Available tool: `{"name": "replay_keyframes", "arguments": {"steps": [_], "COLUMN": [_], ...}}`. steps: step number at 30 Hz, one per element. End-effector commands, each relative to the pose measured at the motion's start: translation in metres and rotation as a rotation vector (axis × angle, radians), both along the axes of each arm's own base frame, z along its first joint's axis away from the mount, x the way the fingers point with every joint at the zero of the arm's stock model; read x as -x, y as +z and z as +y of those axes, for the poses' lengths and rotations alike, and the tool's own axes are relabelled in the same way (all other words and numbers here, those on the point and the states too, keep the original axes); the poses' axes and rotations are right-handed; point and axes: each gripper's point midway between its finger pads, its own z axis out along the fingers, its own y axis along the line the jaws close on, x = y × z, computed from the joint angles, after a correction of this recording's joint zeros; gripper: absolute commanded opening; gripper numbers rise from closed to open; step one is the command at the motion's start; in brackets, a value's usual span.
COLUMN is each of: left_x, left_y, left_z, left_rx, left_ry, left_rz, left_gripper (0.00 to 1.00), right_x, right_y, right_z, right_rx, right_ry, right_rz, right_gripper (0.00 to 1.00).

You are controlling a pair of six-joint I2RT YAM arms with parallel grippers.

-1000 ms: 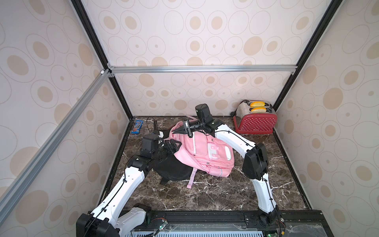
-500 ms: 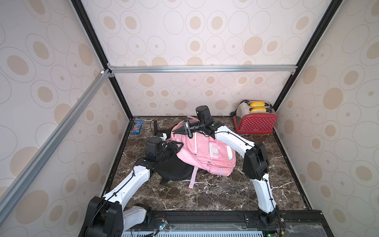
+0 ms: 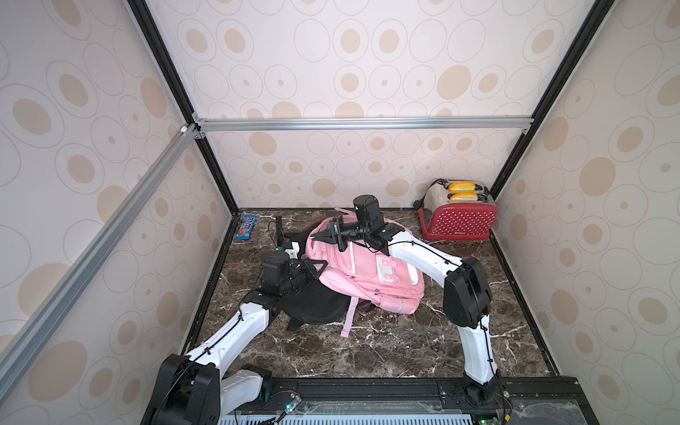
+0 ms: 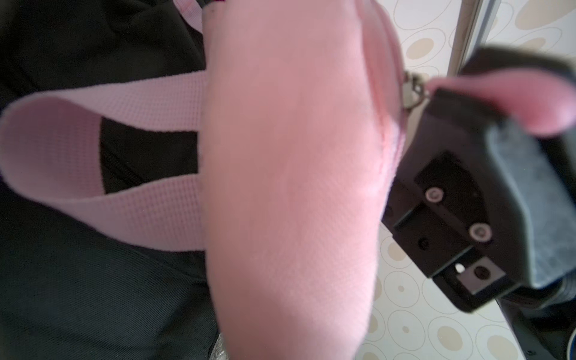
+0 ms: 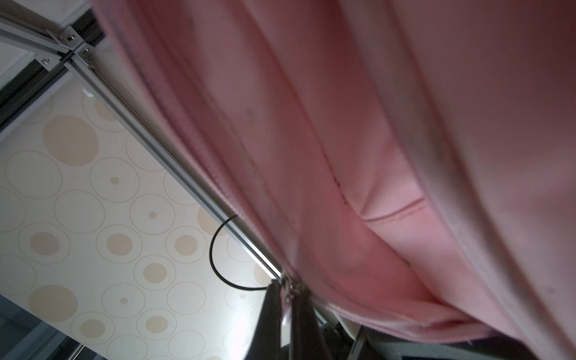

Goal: Zip up the backpack
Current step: Zip the zipper on the backpack.

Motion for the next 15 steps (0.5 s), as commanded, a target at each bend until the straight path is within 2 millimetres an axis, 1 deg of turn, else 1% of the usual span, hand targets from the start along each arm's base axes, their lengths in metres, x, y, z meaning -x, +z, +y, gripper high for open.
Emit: {"name": "replay_keyframes", "arguments": {"steps": [1,4,7,9,11,15], "left_x": [0.013,0.016,0.019,0.022,0.024,0.029], "left_y": [0.008,0.004,0.004,0.002,0.003,0.004], "left_z": [-0.003,-0.001,0.0,0.001,0.003,0.007], "left_rx": [0.023,0.022,0.027,0.022,0.019,0.01], "left_ry": [-0.026,-0.02,-0.018,-0.013,-0.008,0.003], "left_rz": [-0.009,0.001,0.003,0.011,0.014,0.019], "left_gripper": [0.0,0.0,0.0,0.0,0.0,0.0], "right_x": [-0.052,-0.073,-0.091,-0.102,-0.115,-0.139], "right_y": [0.045,0.048,0.047,0.04,0.028,0.008], "right_z": [-0.005,0.0,0.004,0.003,-0.001,-0.017], "right_rx": [-0.149,-0.183,-0.198,-0.193,-0.18,-0.149], "right_ry": [-0.213,-0.247,-0.273,-0.293,-0.322,-0.388], "right_rz": [0.04,0.038,0.043,0.056,0.072,0.091], "right_gripper": [0.0,0.0,0.0,0.0,0.0,0.0]}}
